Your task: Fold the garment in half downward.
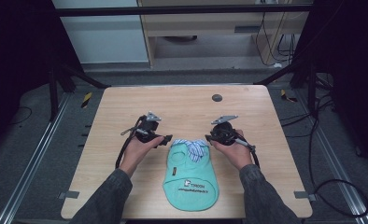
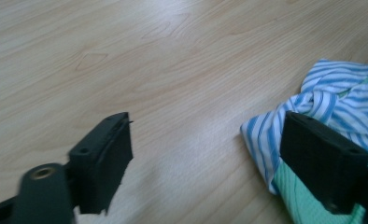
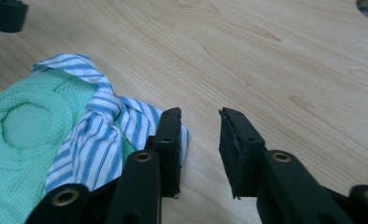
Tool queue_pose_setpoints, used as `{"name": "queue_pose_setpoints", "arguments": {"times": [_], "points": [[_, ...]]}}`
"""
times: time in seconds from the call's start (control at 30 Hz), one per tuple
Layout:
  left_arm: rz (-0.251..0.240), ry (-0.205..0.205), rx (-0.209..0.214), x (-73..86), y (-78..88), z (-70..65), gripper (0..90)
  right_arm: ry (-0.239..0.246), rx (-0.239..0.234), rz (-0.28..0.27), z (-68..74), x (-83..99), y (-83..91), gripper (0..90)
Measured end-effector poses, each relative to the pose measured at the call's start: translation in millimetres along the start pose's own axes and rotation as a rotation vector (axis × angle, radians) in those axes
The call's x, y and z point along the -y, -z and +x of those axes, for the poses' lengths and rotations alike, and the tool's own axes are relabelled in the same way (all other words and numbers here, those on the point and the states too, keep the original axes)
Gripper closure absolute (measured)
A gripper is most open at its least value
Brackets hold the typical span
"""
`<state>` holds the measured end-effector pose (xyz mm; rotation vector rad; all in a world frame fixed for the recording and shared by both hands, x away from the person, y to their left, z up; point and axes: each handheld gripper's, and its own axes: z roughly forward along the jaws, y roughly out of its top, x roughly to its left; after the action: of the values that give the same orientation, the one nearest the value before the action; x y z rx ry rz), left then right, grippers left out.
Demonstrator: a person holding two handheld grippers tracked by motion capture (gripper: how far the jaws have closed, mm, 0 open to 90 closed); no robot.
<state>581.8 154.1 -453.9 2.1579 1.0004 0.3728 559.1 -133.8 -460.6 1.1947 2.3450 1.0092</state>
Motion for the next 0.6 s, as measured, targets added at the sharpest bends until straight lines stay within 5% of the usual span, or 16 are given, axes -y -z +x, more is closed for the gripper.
{"name": "queue_pose_setpoints", "arguments": {"times": [0.17, 0.33, 0.6], "points": [[0.008, 0.012, 0.024, -7.9, -9.3, -4.5, 26.4, -0.019, -0.007, 0.022, -3.9, -2.6, -9.4, 71.7], [0.079, -0.012, 0.024, -5.0, -23.7, -10.1, 29.6, -0.009, -0.019, 0.061, -3.0, -1.4, -17.9, 68.5], [0.119, -0.018, 0.043, 0.6, -32.4, -13.8, 33.0, -0.012, -0.027, 0.093, -0.4, -0.2, -27.7, 67.6]]}}
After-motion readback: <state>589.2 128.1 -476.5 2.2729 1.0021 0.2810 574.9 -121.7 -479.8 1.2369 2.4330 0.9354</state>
